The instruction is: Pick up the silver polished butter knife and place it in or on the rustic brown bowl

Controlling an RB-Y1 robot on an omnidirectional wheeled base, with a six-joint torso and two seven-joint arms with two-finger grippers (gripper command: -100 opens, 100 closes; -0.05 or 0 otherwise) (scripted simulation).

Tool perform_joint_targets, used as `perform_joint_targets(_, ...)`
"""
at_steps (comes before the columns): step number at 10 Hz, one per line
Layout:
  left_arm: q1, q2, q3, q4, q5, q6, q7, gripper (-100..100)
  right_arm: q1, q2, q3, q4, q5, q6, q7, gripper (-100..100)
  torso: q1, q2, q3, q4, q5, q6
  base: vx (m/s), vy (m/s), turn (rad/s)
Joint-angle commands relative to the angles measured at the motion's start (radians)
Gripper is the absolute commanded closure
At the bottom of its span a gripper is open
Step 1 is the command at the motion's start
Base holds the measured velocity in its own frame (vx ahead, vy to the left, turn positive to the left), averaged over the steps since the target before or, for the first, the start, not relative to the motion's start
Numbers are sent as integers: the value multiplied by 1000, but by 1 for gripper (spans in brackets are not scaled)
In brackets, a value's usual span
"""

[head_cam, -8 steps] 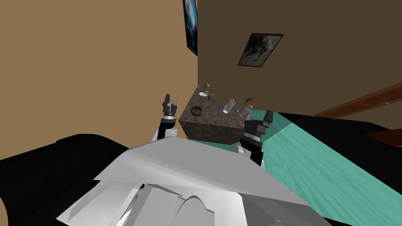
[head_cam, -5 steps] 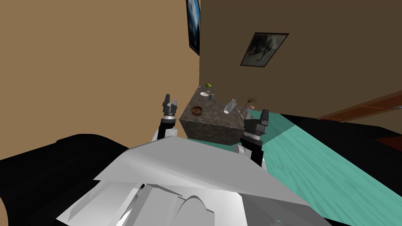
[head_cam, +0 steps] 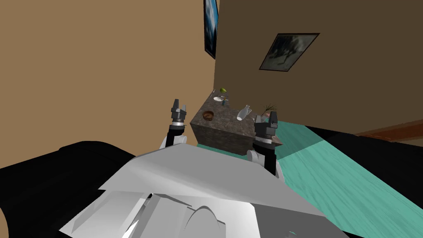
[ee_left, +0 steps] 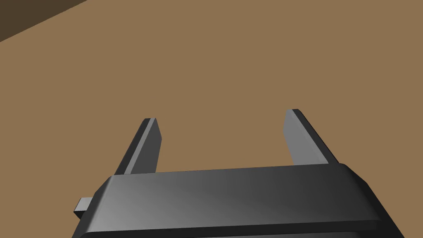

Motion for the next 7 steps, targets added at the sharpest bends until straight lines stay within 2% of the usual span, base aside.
perform_joint_targets(1,0,0,0,0,0,0,0,0,-21,-50,13,15,-1,-12,4,-100,0,0,0,0,0,0,-22,-77,196)
perform_joint_targets(2,0,0,0,0,0,0,0,0,-44,-79,25,32,-2,-19,7,-100,1,0,0,0,0,-1,-17,-116,298)
perform_joint_targets(3,0,0,0,0,0,0,0,0,-44,-96,25,32,-2,-19,7,-100,-1,-1,0,0,0,-1,-17,-96,107)
perform_joint_targets(4,0,0,0,0,0,0,0,0,-68,-135,39,51,-3,-26,11,-100,0,-1,-1,0,0,0,-16,-78,207)
perform_joint_targets(5,0,0,0,0,0,0,0,0,-68,-141,39,51,-3,-26,11,-100,0,-1,-1,0,0,-1,-7,-64,118)
perform_joint_targets(6,0,0,0,0,0,0,0,0,-94,-181,55,73,-4,-33,15,-100,2,-2,-1,0,0,0,0,-69,269)
perform_joint_targets(7,0,0,0,0,0,0,0,0,-94,-188,55,73,-4,-33,15,-100,1,-2,-1,-1,0,-1,-6,-74,119)
